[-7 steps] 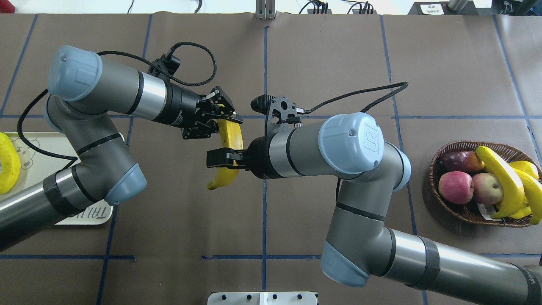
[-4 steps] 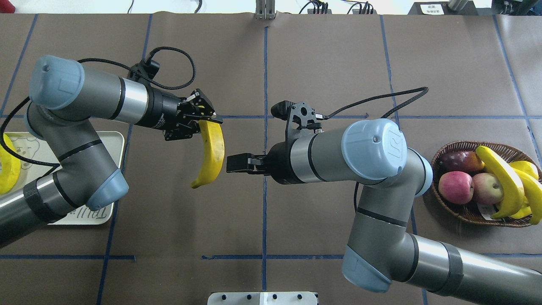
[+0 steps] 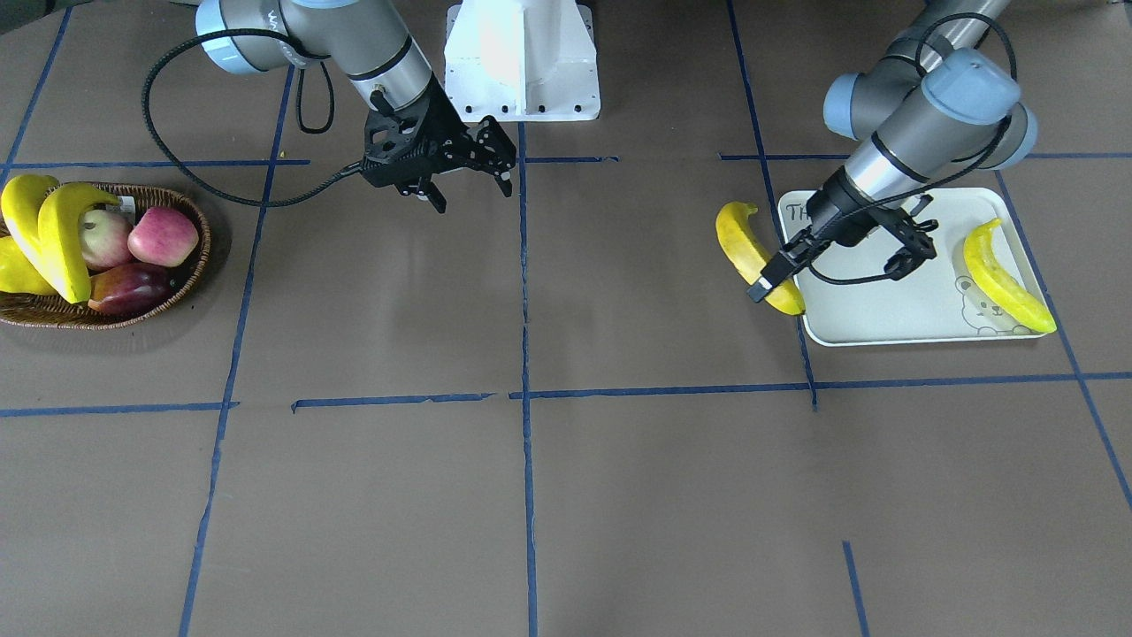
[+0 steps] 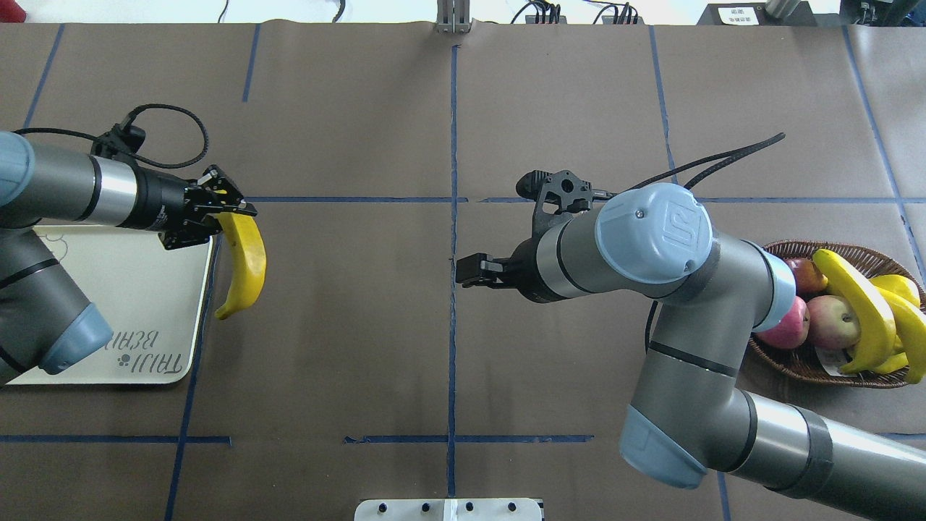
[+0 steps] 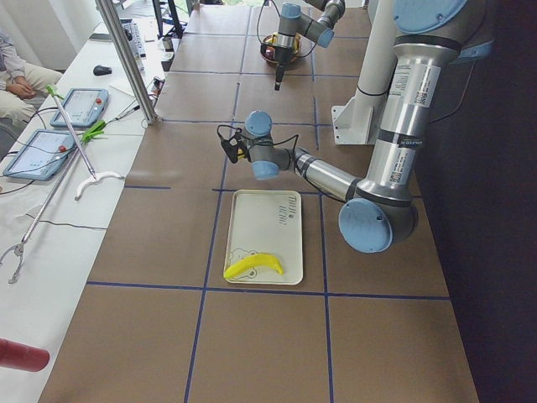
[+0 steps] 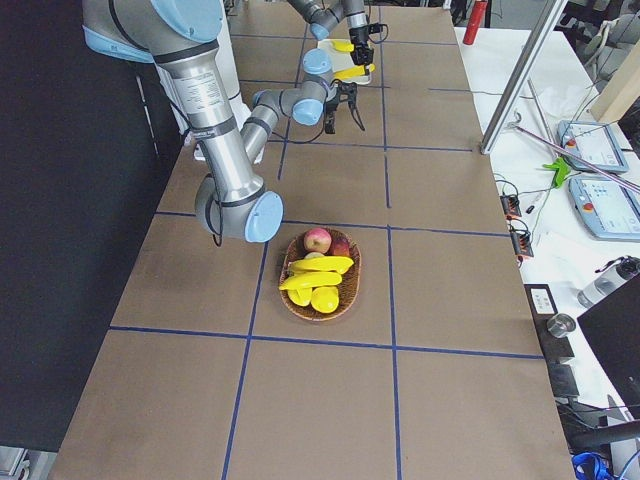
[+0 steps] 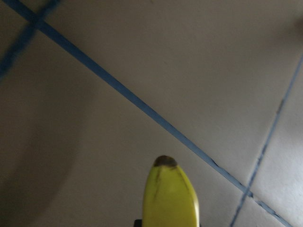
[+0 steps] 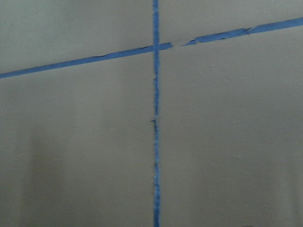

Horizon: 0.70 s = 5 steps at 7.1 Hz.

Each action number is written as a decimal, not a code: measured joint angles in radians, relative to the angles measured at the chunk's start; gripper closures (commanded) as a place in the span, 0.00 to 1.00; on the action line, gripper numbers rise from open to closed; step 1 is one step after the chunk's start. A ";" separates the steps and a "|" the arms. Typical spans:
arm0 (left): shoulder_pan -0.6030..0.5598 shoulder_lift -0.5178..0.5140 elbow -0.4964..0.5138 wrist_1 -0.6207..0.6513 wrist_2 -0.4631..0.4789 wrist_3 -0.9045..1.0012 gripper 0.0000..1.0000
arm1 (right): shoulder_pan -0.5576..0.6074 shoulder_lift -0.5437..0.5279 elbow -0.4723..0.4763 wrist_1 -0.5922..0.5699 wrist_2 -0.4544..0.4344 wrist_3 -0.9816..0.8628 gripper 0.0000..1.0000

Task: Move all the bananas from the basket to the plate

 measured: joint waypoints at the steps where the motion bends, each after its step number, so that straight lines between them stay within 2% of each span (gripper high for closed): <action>1: -0.024 0.052 0.010 0.004 0.002 0.028 0.97 | 0.011 -0.005 0.042 -0.122 0.003 -0.052 0.00; 2: -0.053 0.103 0.033 0.013 0.004 0.056 0.96 | 0.019 -0.014 0.075 -0.204 0.004 -0.091 0.00; 4: -0.119 0.163 0.121 0.024 0.004 0.118 0.93 | 0.021 -0.025 0.096 -0.254 -0.001 -0.121 0.00; 5: -0.150 0.182 0.168 0.023 0.004 0.178 0.77 | 0.020 -0.027 0.099 -0.258 -0.004 -0.124 0.00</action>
